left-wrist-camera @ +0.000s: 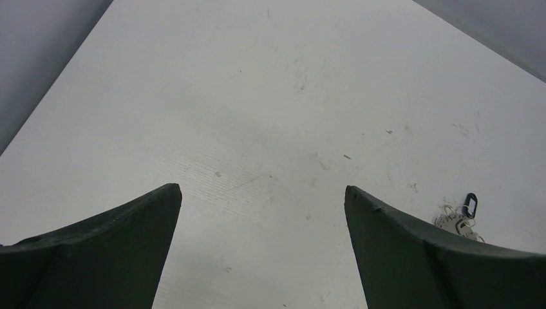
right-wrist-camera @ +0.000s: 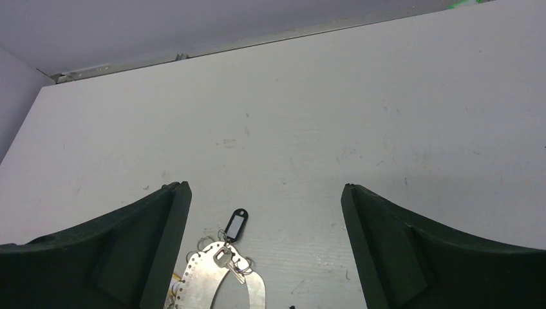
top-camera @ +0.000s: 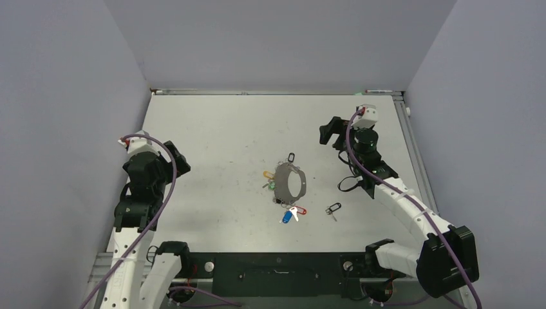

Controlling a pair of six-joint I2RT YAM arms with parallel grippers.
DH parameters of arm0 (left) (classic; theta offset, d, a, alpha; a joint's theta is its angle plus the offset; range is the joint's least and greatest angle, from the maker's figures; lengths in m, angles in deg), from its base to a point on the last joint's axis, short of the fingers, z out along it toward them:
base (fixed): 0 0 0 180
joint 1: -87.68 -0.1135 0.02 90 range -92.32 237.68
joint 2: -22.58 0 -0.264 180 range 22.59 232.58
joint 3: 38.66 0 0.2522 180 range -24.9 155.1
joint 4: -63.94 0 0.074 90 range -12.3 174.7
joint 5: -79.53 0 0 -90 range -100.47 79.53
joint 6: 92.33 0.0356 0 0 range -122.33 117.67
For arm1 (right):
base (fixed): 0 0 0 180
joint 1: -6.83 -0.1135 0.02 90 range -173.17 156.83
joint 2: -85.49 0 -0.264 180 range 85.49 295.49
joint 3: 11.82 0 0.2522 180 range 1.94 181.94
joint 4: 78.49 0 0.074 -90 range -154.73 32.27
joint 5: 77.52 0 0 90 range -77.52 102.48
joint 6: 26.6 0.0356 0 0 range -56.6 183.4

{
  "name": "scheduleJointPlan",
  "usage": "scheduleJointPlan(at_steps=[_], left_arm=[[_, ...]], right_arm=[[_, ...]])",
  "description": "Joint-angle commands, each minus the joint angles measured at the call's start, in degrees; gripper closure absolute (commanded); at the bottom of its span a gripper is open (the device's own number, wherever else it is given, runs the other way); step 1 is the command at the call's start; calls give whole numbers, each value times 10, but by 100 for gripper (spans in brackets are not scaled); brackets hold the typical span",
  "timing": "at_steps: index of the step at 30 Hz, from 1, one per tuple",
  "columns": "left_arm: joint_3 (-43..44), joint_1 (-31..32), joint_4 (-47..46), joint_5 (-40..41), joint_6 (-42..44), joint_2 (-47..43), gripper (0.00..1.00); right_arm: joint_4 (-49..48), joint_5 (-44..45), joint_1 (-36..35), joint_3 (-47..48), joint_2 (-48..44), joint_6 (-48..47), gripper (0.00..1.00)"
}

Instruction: Put the keys on the keyring

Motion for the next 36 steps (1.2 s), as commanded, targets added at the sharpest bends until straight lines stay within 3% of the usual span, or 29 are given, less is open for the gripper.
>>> scheduleJointPlan(at_steps=[1, 8, 12, 24, 36], left_arm=[[24, -7, 12, 48, -27, 1, 4], [17, -8, 8, 48, -22, -25, 4], [9, -9, -7, 7, -8, -20, 4], [13, -10, -8, -14, 1, 42, 4], [38, -10, 23, -49, 10, 125, 4]], right_arm=[[21, 22, -10, 37, 5, -15, 9], [81, 20, -38, 89, 49, -48, 8], [125, 1, -58, 126, 97, -72, 2], [254, -36, -112, 256, 271, -110, 18], [259, -34, -135, 230, 313, -107, 22]])
